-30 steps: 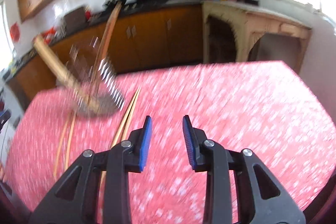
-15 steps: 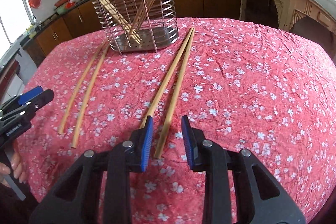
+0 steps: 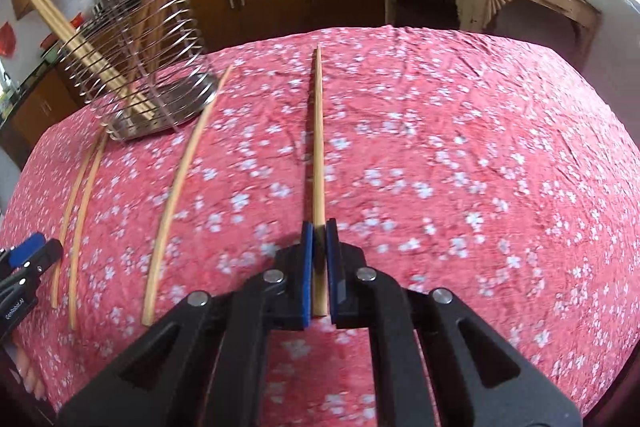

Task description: Organize utensils

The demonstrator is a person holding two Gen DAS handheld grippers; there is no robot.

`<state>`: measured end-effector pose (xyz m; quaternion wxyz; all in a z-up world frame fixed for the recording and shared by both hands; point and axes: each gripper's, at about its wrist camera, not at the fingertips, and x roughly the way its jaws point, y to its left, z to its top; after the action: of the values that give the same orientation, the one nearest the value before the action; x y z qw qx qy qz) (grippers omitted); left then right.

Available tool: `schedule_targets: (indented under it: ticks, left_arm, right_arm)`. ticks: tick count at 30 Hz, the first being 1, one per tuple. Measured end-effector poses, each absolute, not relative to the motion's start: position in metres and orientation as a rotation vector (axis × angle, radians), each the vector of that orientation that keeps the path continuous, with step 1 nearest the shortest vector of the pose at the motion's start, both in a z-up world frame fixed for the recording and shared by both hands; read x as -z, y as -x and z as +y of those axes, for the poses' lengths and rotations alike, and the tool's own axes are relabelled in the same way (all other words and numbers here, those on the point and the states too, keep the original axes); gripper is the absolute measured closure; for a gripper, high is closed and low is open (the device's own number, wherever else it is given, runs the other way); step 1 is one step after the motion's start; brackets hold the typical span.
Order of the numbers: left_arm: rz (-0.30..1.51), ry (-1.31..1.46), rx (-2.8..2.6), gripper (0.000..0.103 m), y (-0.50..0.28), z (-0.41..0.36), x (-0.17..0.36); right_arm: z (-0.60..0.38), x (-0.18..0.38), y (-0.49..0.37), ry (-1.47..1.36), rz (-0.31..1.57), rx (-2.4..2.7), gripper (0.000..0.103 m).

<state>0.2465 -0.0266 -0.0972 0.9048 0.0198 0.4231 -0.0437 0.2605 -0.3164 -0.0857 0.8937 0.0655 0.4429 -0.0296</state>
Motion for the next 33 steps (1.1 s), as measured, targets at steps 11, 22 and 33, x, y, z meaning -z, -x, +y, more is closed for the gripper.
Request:
schedule_targets:
  ticks: [11,22,33]
  left_arm:
    - [0.888,-0.051,-0.065,0.096,-0.282,0.023,0.1]
    - [0.894,-0.018,-0.03,0.039,-0.292,0.063,0.101]
    - [0.896,0.02,-0.036,0.036,-0.291,0.067,0.104]
  right_arm:
    - [-0.342,0.089,-0.278,-0.135,0.903,0.13,0.096]
    - [-0.359,0.092,-0.289,-0.086,0.885,0.18,0.092]
    - [-0.357,0.093,-0.284,-0.099,0.883,0.164,0.087]
